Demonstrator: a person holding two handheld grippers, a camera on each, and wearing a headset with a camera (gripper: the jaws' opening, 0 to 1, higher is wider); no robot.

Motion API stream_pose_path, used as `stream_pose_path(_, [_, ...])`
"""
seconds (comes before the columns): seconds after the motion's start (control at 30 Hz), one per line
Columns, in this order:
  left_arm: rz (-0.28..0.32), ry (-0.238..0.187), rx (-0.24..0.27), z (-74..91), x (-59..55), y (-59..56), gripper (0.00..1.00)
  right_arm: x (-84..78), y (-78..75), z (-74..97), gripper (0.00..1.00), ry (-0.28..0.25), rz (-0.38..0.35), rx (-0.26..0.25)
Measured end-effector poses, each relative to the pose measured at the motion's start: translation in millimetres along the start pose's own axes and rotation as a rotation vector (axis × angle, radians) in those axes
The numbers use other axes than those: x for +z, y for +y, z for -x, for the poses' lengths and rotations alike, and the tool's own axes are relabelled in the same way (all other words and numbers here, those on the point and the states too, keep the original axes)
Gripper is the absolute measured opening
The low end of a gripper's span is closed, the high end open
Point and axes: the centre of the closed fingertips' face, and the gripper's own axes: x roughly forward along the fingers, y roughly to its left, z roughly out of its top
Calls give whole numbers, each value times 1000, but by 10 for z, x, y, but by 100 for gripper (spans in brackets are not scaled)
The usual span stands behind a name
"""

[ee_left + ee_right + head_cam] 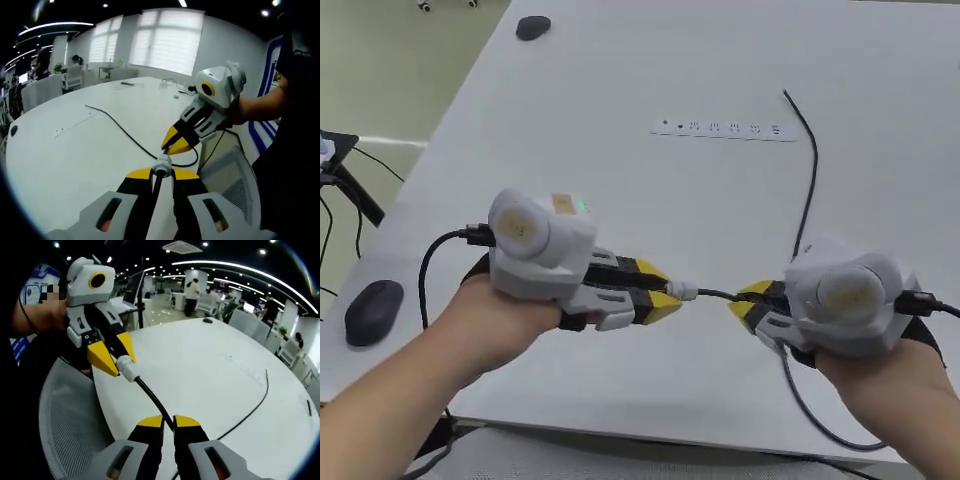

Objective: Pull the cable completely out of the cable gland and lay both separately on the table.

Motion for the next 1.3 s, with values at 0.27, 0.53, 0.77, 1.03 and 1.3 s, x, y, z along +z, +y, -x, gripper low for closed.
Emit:
stream_pose_path(0.27, [7, -4, 1, -3, -12, 17, 15, -218, -116, -28, 2, 1, -222, 21])
stream_pose_path(0.53, [8, -10, 6, 9, -1, 49, 15, -475, -293, -31, 2, 41, -278, -22])
stream_pose_path(0.77, [3, -12, 9, 13, 11, 61, 15, -726, -387, -117, 2, 51, -438, -25])
stream_pose_path(1.03, [2, -1, 15, 21, -31, 69, 15, -904, -391, -199, 2, 94, -513, -44])
stream_pose_path(1.3, [3, 2, 16, 26, -19, 94, 15, -897, -398, -200, 2, 98, -479, -49])
